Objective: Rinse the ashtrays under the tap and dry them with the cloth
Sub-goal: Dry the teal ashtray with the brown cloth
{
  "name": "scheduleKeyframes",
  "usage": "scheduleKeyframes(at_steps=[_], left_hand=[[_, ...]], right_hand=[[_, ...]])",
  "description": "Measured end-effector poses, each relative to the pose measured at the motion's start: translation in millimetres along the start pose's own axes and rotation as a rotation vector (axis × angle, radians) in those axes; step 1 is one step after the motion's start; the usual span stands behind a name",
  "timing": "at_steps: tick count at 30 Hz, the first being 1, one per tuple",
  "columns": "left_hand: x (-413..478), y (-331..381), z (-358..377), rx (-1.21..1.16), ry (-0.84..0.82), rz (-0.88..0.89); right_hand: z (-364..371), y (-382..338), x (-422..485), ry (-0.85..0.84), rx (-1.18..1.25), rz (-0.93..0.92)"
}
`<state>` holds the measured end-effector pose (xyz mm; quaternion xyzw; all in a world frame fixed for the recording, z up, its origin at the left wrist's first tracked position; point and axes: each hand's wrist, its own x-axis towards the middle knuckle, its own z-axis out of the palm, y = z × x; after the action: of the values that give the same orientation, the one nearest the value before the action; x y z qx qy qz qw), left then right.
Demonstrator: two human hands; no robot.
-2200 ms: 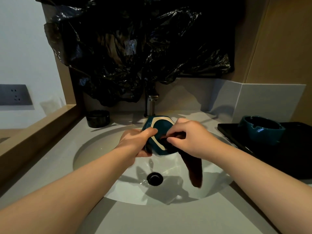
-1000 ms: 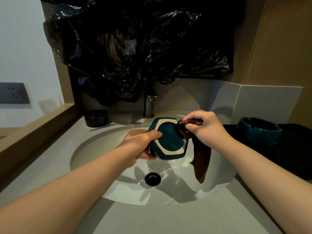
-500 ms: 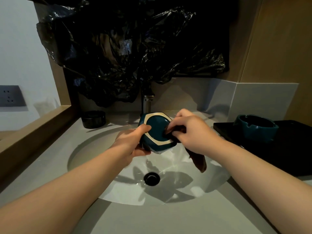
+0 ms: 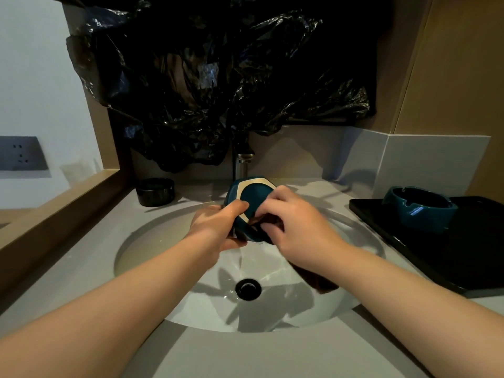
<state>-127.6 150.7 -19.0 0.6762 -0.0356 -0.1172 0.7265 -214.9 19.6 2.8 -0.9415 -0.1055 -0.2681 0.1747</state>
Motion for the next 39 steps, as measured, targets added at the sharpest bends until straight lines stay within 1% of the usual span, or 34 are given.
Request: scheduleKeyframes(at_steps=[2,4,7,9,11,14,18,21,23,24,25,26,28,30,33,34,36,39], left_hand=[[0,1,-1,-0.025,-0.001,-0.012],[0,1,-2,-0.068,-0.006,-0.018],[-2,3,-4,-0.150,-0.025,-0.036],[-2,4,-6,-0.209,-0.047,-0.055],[-2,5,-8,-0.245,-0.076,-0.074],[-5,5,-7,-0.189,-0.136,-0.101],[-9,4,-2,-0.107,-0.202,-0.130],[-9,5,-2,-0.023,-0.259,-0.106],[-10,4,-2,0.056,-0.298,-0.083],[-10,4,-2,0.099,-0.319,-0.070],[-11,3,-2,0.138,-0.342,-0.056],[-11,3,-3,0.170,-0.368,-0.043],[-12,3,-4,0.214,-0.419,-0.020],[-13,4,-7,0.248,-0.462,-0.004],[-13,5,-12,0.325,-0.548,0.009],[-14,6,-12,0.361,-0.580,0.012],[-16,7,-12,0.425,-0.623,0.023],[-15,7,-12,0.477,-0.646,0.016]], right_hand=[[6,-5,0,0.032,0.001,-0.126],[9,-5,0,0.028,-0.030,-0.206],[4,3,1,0.008,-0.041,-0.230],[-2,11,2,0.015,-0.023,-0.209],[-9,20,3,0.026,0.030,-0.120],[-17,35,5,0.074,0.178,0.094],[-17,52,13,0.200,0.227,0.291],[-17,64,18,0.278,0.263,0.530],[-20,72,19,0.311,0.394,0.637],[-21,75,18,0.292,0.489,0.679],[-21,74,17,0.231,0.584,0.726],[-22,70,15,0.123,0.657,0.769],[-25,66,11,-0.143,0.697,0.807],[-31,67,9,-0.338,0.701,0.748],[-39,72,4,-0.606,0.689,0.572],[-40,73,3,-0.681,0.662,0.530],[-41,74,1,-0.783,0.631,0.511],[-38,72,2,-0.844,0.644,0.527]])
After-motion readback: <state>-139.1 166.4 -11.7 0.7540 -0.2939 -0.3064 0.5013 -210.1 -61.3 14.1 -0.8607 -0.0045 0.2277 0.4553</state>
